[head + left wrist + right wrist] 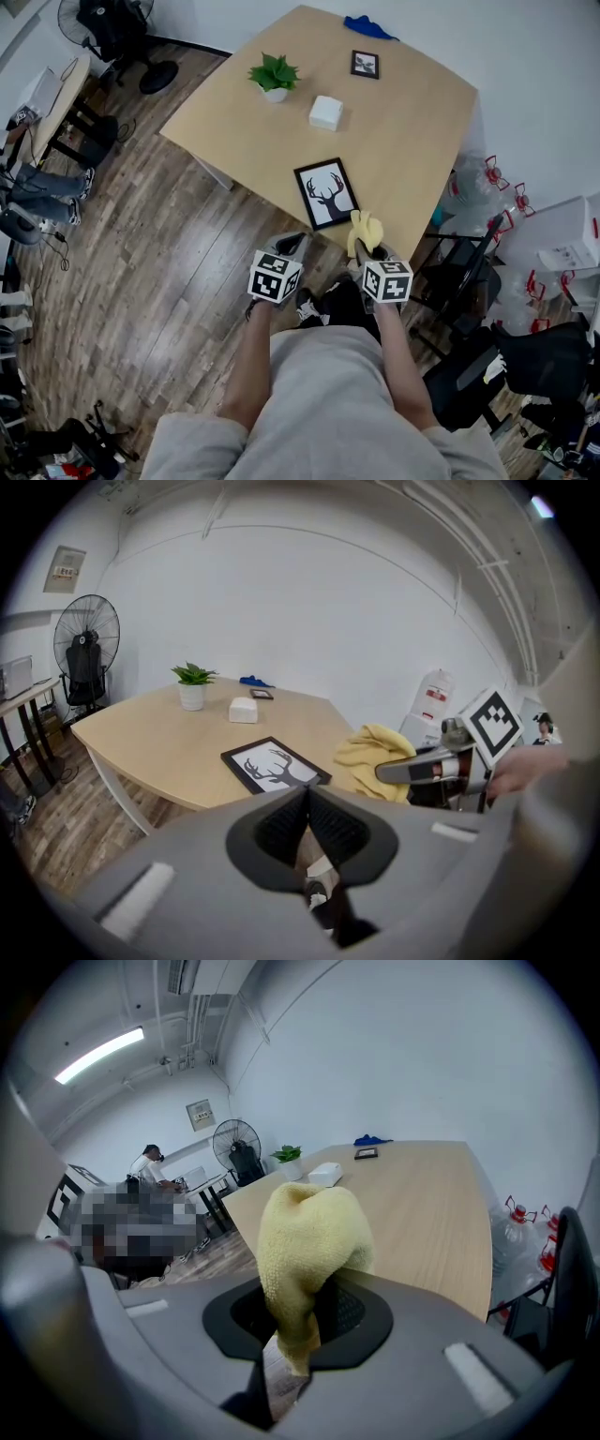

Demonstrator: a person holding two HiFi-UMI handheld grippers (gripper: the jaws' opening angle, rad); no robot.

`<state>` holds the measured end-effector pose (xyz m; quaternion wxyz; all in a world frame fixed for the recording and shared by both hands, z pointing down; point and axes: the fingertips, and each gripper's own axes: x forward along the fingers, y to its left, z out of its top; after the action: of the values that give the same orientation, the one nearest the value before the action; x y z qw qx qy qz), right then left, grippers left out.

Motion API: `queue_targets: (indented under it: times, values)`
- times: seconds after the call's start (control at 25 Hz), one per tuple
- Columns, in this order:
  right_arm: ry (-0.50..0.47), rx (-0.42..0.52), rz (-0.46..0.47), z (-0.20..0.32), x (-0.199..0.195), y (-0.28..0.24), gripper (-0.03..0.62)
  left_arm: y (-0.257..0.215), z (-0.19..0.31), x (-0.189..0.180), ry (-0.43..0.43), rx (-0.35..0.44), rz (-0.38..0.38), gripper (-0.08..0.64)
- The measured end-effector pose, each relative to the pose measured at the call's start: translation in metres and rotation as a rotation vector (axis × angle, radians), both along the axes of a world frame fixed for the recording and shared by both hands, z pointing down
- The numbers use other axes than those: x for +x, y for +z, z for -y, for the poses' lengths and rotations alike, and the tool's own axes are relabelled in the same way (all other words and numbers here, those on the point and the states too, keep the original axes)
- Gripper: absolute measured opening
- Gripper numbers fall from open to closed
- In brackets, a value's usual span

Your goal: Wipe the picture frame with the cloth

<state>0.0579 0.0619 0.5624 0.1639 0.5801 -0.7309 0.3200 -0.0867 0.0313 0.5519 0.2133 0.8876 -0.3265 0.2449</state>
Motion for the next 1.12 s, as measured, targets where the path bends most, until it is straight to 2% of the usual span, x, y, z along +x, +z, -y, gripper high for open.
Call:
queue_targets:
  times: [0.24, 1.12]
  values:
    - [-0.013, -0.024, -0.016, -0.0051, -0.0027, 0.0041, 0.044, -0.0021, -0.0033, -0.0014, 0.008, 0.001, -0.013, 0.052]
    - [-0.017, 0.006, -0.033, -0.0069, -0.0045, -0.0004, 0.044, 0.0031, -0.0015, -0.0015, 0.027, -0.011, -0.008, 0.052]
